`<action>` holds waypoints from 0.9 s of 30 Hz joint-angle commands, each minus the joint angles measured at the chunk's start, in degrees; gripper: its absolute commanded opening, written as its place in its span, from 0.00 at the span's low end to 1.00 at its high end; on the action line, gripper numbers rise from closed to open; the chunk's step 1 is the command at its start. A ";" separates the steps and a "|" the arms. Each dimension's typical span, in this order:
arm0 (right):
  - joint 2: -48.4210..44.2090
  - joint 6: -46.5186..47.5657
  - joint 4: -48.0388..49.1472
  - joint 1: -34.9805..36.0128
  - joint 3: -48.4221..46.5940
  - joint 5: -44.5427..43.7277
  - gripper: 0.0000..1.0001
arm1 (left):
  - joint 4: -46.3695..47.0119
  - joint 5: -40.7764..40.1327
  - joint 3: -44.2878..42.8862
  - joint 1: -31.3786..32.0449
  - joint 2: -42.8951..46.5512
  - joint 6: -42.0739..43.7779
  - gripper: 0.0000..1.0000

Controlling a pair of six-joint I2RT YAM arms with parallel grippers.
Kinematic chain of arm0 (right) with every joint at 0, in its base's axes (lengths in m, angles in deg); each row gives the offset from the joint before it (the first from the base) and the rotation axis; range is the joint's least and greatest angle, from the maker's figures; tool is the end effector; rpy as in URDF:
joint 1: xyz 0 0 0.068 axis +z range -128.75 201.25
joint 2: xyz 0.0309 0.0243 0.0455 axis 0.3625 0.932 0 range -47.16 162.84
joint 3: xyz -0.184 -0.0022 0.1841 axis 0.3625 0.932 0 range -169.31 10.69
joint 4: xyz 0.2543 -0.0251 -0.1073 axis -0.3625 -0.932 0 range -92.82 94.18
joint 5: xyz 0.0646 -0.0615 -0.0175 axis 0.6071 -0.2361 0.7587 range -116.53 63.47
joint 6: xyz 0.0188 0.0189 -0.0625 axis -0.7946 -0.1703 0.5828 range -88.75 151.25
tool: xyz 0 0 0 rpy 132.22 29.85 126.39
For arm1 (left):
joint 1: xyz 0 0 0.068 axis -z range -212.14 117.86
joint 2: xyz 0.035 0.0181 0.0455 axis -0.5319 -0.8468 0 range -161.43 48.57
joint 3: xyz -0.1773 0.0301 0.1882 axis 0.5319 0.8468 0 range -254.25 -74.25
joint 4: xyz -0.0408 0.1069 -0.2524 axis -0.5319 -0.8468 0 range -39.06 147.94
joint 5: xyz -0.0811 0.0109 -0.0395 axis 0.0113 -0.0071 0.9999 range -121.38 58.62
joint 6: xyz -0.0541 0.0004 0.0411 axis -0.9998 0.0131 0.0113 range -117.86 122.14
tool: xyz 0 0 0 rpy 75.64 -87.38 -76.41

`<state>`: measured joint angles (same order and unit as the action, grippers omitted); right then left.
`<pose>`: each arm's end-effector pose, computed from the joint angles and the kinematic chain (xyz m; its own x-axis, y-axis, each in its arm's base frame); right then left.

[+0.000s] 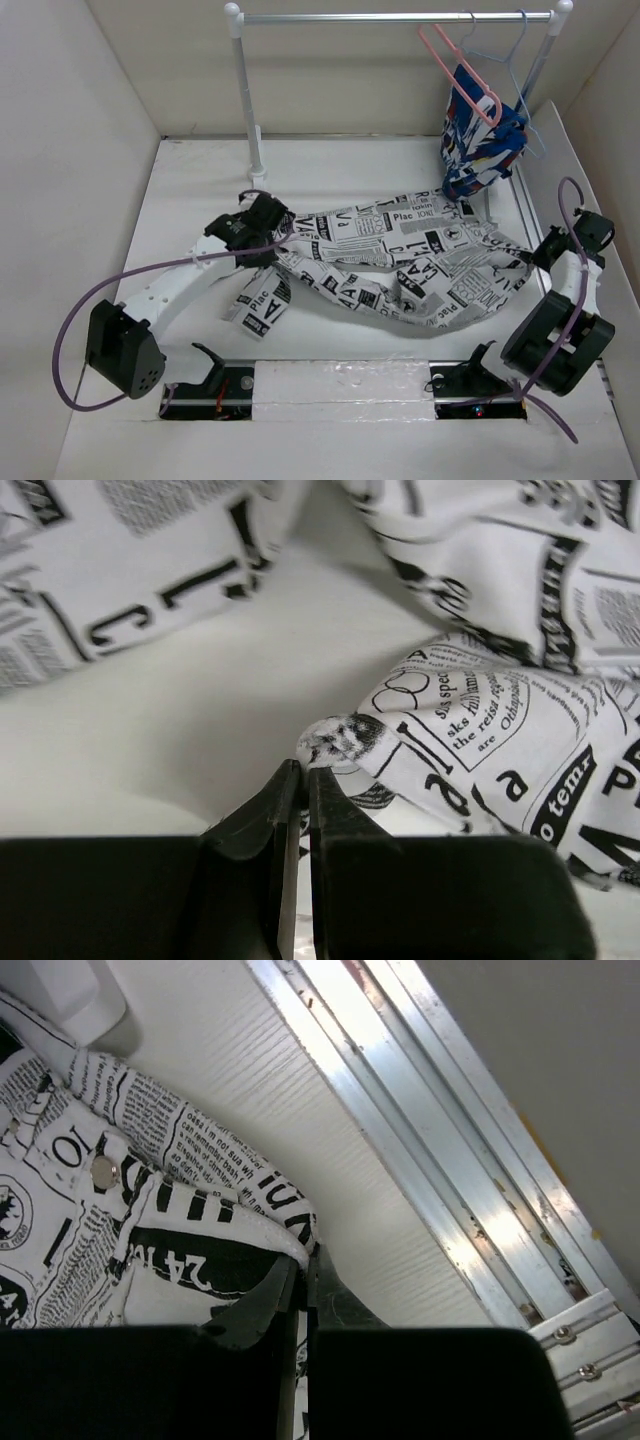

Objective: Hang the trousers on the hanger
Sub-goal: Flatten out the trousers at the center of the board.

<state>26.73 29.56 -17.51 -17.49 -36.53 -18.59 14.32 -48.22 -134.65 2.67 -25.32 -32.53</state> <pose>0.2358 -0.1795 0.1952 -0.5664 0.4919 -0.6612 0.5652 0.8157 0.1227 0.2449 -0.1510 0.2460 -0.8044 -0.1039 -0.5850 -0.0492 0.9929 -0.1088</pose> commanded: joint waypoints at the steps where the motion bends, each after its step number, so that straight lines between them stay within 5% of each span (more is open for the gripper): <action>1: -0.94 -1.47 -0.54 -1.07 -5.16 -6.54 0.00 | -8.67 -6.89 -5.24 -6.39 -0.38 6.89 0.00; 2: -0.07 -1.47 -0.37 -1.07 -5.16 -5.67 0.09 | -8.42 -2.28 -5.17 -8.16 -0.55 9.60 0.00; 4: 1.25 0.19 1.47 -0.55 -5.16 0.80 0.46 | -8.24 -0.57 -3.16 -8.18 -0.38 9.63 0.02; 5: 1.78 0.55 -0.09 -0.02 -6.21 0.58 0.63 | -7.28 5.18 -2.45 -8.18 0.32 10.06 0.30; 7: 0.83 3.08 -2.20 0.59 -8.40 1.45 0.70 | -7.01 7.17 -1.39 -8.18 3.56 8.93 0.56; 8: -0.40 3.54 -2.82 0.60 -8.93 1.37 0.70 | -7.79 6.91 -1.47 -8.18 4.71 8.40 0.71; 13: -10.31 -1.00 -4.16 7.52 -8.87 5.22 0.60 | -6.94 0.14 -7.44 -11.59 10.78 4.71 0.87; 16: -18.04 -5.15 2.16 17.09 -4.82 7.79 0.33 | -1.14 1.46 -5.10 -17.13 12.97 2.00 0.86; 17: -19.47 -5.60 2.96 19.64 -2.29 8.14 0.12 | 3.84 2.68 -3.77 -18.97 13.33 1.02 0.87; 19: -21.58 -4.73 5.42 28.48 0.45 9.45 0.00 | 7.47 8.20 -0.53 -28.06 13.42 -0.91 0.87; 21: -23.69 -0.71 7.25 41.02 5.52 10.24 0.00 | 15.72 18.90 4.90 -38.07 12.46 -3.19 0.84; 24: -23.09 0.98 8.15 46.97 9.23 10.95 0.00 | 20.05 20.27 6.96 -39.99 9.92 -4.96 0.82; 25: -22.48 3.08 10.86 52.83 10.04 11.21 0.07 | 21.28 19.40 7.83 -39.99 8.42 -5.40 0.81; 27: -17.76 7.29 11.32 57.53 10.14 11.83 0.35 | 21.12 17.46 7.93 -39.99 3.87 -5.49 0.80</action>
<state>5.20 30.39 -10.87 34.36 -27.24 -8.91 29.78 -33.75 -127.88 -37.41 -17.40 -35.59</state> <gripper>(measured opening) 0.301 0.805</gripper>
